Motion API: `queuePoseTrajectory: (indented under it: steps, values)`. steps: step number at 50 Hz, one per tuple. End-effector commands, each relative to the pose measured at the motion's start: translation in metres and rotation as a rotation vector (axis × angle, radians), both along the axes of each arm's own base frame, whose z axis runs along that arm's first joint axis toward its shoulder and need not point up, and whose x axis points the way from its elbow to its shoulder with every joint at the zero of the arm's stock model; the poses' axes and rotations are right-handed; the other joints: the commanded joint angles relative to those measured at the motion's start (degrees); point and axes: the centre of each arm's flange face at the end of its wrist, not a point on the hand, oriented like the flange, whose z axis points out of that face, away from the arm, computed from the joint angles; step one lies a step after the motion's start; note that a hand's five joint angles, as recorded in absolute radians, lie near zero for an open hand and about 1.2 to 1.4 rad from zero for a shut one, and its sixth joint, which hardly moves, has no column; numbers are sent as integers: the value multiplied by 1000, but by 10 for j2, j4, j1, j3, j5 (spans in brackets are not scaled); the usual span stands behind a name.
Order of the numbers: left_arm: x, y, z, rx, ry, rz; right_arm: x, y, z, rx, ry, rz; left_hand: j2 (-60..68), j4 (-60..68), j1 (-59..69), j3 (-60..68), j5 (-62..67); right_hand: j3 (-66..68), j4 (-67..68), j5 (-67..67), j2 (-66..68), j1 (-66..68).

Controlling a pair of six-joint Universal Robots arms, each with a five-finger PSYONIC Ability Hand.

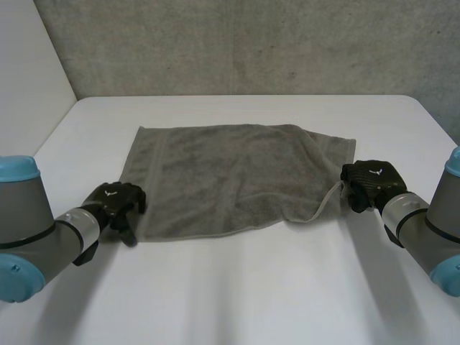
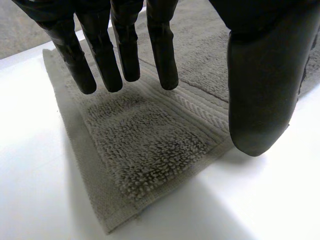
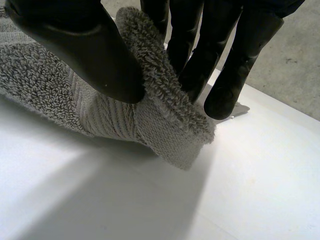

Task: Fold the towel.

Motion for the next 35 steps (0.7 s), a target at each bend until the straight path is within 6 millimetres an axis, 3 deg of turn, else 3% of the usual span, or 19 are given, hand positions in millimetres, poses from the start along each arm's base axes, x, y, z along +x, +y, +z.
queuePoseTrajectory:
  steps: [1,21,26,28,29,31,35]
  values:
    - [3,-4,1,-4,1,12,0,0,0,-1,0,-1,-12,-10,-2,-13,8,-10,-5,-12,-14,-22]
    - [5,-8,-7,12,-4,18,0,0,0,-5,13,6,36,37,45,34,56,-13,-9,-15,-18,-26]
    - [4,-8,-7,11,-3,17,0,0,0,-5,13,6,200,202,210,199,220,-13,-9,-15,-18,-26]
    - [4,-8,-7,11,-3,15,0,0,-1,-4,14,6,373,374,382,371,393,-13,-9,-15,-18,-26]
    - [4,-8,-7,11,-3,15,0,0,-1,-4,14,6,374,375,383,372,394,-13,-9,-15,-18,-26]
    - [4,-7,-6,11,-1,13,0,0,-1,-4,14,4,526,527,535,525,546,-13,-9,-15,-18,-26]
    - [4,-7,-6,12,1,11,0,0,-1,-4,14,6,527,528,536,525,546,-13,-9,-15,-18,-26]
